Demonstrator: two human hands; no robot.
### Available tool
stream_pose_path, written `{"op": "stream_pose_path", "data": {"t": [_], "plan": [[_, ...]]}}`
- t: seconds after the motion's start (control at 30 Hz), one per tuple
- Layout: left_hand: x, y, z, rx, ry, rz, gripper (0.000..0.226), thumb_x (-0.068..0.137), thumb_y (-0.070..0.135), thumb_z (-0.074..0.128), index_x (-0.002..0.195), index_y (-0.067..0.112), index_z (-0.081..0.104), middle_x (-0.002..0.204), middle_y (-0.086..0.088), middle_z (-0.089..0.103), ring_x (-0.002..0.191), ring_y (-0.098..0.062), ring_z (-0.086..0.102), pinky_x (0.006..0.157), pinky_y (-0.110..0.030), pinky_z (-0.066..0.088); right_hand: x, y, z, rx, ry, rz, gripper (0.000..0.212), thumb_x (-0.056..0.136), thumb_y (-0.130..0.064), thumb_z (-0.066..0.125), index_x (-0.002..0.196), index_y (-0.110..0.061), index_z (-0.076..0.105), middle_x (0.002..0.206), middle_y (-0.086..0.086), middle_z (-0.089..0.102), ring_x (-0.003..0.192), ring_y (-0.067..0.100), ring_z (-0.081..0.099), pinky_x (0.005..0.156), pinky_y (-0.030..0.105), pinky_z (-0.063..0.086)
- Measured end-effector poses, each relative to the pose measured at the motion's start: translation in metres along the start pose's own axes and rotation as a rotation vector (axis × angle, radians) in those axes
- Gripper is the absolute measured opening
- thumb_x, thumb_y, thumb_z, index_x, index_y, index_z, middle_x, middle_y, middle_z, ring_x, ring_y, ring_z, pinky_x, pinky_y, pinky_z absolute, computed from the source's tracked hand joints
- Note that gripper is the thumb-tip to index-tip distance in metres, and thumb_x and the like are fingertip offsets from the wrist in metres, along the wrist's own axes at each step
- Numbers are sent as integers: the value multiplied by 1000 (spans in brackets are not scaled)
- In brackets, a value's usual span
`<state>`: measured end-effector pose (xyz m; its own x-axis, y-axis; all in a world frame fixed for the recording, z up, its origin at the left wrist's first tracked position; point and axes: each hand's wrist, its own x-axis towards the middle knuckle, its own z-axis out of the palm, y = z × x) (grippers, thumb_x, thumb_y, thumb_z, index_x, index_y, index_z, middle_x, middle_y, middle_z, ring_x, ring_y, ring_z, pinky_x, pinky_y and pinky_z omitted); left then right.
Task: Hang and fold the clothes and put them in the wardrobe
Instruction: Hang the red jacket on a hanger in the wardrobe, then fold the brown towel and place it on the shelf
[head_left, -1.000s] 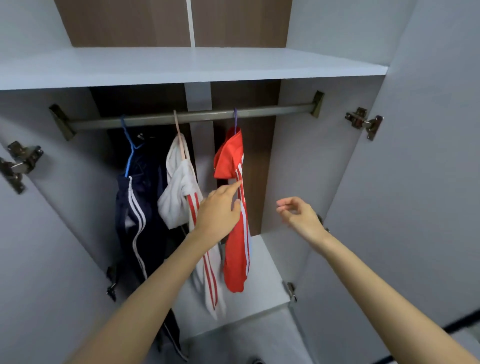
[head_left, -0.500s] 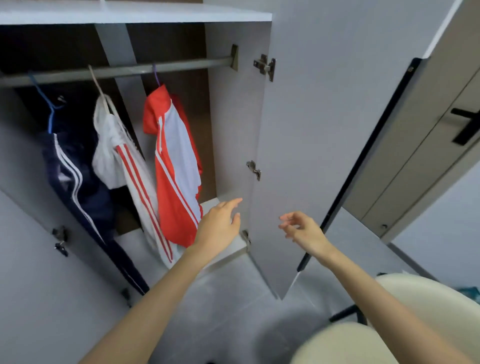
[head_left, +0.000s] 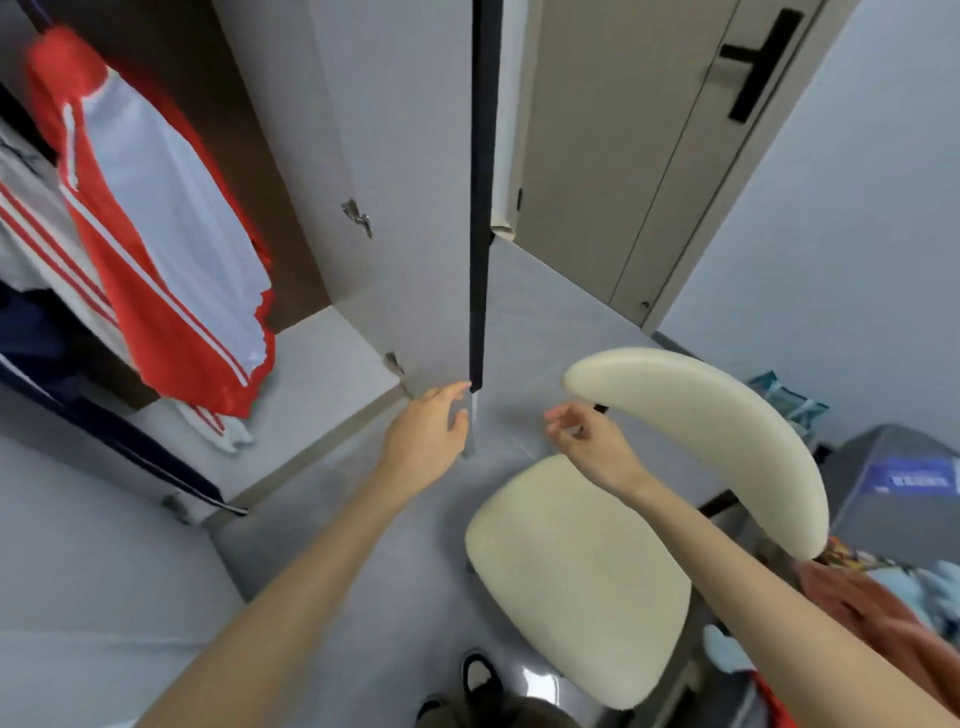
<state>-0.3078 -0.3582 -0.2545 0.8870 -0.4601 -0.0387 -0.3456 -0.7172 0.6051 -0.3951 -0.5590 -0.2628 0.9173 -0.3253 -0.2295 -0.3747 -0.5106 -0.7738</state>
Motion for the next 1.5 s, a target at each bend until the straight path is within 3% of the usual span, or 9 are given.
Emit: {"op": "stream_pose_path", "data": {"t": [0.2, 0.4, 0.6, 0.93, 1.17, 1.4, 1.5], "plan": [[-37, 40, 52, 75, -145, 147, 42, 98, 19, 47, 140, 18, 47, 134, -7, 57, 120, -28, 54, 98, -42, 44, -84, 65, -18, -91, 125, 110, 20, 98, -19, 52, 115, -14, 59, 110, -3, 63, 86, 16, 58, 74, 25, 39], [-97, 73, 117, 175, -353, 325, 43, 98, 20, 43, 141, 20, 46, 133, -8, 56, 118, -30, 53, 97, -43, 44, -188, 127, -18, -184, 228, 246, 22, 97, -16, 50, 117, -14, 57, 114, 0, 64, 86, 16, 57, 76, 29, 42], [-149, 129, 174, 263, -516, 522, 44, 100, 22, 39, 144, 23, 41, 138, -2, 52, 121, -25, 50, 96, -38, 43, -283, 182, -35, -263, 368, 402, 23, 97, -17, 50, 116, -9, 59, 115, 8, 63, 100, 27, 60, 82, 39, 49], [-155, 244, 267, 317, -634, 770, 47, 99, 21, 40, 146, 22, 36, 138, -6, 50, 122, -28, 48, 93, -38, 42, -334, 284, -109, -550, 575, 723, 39, 92, -17, 51, 131, -16, 49, 127, 8, 49, 109, 33, 45, 82, 45, 42], [-122, 299, 359, 336, -671, 802, 50, 99, 21, 43, 148, 24, 33, 144, 1, 41, 122, -25, 46, 92, -36, 42, -312, 376, -177, -576, 461, 880, 53, 90, -21, 54, 140, -18, 37, 147, 11, 34, 122, 41, 37, 96, 50, 37], [-100, 313, 419, 281, -706, 722, 52, 97, 19, 45, 148, 23, 33, 150, -2, 34, 127, -25, 43, 94, -36, 42, -283, 453, -206, -609, 270, 936, 84, 86, -44, 65, 150, -39, 12, 158, 15, 13, 135, 50, 25, 109, 58, 27], [-94, 310, 430, 274, -707, 691, 53, 98, 20, 44, 149, 24, 32, 150, -3, 33, 128, -25, 42, 95, -35, 42, -269, 478, -208, -562, 234, 958, 101, 79, -46, 73, 148, -48, 0, 152, 21, 20, 127, 49, 38, 104, 54, 35]]}}
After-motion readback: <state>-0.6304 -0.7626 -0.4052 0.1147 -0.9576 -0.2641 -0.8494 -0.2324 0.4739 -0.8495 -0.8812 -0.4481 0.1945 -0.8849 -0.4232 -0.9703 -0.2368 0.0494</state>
